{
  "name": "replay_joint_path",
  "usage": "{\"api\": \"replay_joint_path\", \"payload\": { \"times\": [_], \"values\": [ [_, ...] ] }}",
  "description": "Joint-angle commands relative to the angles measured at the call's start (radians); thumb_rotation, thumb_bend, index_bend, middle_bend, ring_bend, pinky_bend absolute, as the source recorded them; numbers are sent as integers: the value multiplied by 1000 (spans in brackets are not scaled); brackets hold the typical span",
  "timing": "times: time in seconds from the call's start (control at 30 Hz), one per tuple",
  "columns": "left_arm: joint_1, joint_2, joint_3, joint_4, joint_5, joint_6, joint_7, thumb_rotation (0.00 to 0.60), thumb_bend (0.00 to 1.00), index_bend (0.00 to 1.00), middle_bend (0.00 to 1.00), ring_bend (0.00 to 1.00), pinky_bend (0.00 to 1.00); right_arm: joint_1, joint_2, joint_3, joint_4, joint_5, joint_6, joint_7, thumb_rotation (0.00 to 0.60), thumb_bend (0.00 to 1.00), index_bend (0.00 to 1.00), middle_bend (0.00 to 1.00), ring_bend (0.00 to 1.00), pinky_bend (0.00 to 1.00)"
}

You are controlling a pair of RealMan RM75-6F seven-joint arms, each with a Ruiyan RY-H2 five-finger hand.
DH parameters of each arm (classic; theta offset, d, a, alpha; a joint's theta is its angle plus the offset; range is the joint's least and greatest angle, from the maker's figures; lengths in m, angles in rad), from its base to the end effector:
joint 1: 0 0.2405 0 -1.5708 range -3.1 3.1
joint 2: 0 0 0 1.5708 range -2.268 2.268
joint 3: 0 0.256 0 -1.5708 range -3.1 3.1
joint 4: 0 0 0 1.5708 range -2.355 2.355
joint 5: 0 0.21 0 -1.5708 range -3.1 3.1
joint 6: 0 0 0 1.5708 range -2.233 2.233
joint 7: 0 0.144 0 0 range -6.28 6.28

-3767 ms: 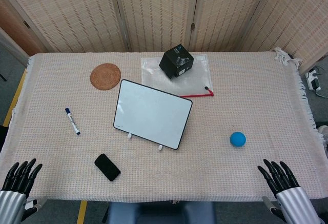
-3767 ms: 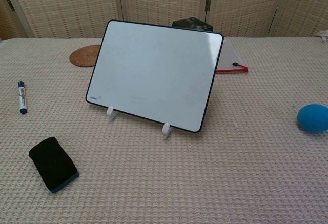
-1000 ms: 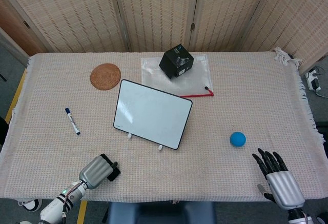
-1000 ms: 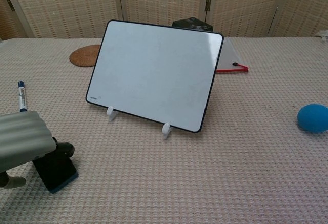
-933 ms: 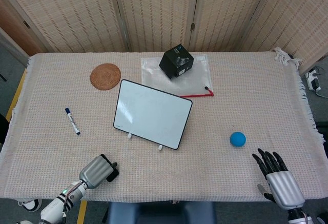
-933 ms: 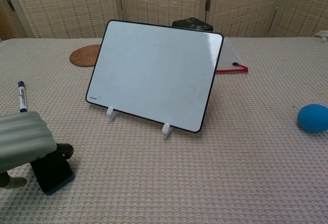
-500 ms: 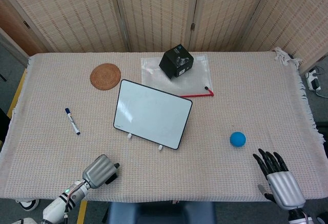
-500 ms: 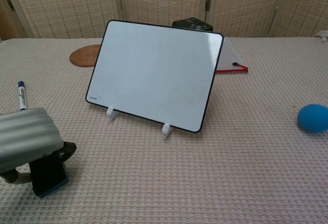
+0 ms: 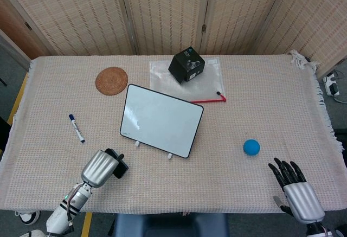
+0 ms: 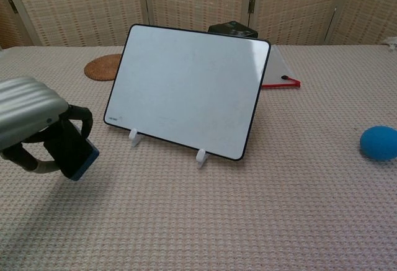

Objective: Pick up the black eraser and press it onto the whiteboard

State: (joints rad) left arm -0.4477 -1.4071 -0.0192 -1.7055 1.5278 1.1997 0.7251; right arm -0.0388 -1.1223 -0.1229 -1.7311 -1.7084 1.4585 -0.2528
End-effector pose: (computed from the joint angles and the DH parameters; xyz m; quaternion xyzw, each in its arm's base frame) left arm -0.1792 0.2403 0.0229 -0.8017 -0.1704 -0.3265 0.4708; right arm -0.2871 -0.1026 0.1150 0.6896 -0.3894 0.3054 0.5288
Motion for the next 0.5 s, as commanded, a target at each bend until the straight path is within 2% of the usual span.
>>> {"api": "replay_joint_path", "payload": {
  "times": [0.03,0.3,0.5],
  "values": [
    [3,-63,-75,34,-66,45,-21,600,252,718,1000,878,908,-2,1,-1,-1,-2,4,-2,600,334,0,0,0,0],
    [-44,-197,-164,78,-153,76,119,600,253,717,1000,878,908,-5,7,-2,-3,-3,10,2,600,334,0,0,0,0],
    [-81,-319,-224,177,-151,142,88,600,273,715,1000,887,917,-17,13,-5,-7,-15,36,4,600,335,0,0,0,0]
  ]
}}
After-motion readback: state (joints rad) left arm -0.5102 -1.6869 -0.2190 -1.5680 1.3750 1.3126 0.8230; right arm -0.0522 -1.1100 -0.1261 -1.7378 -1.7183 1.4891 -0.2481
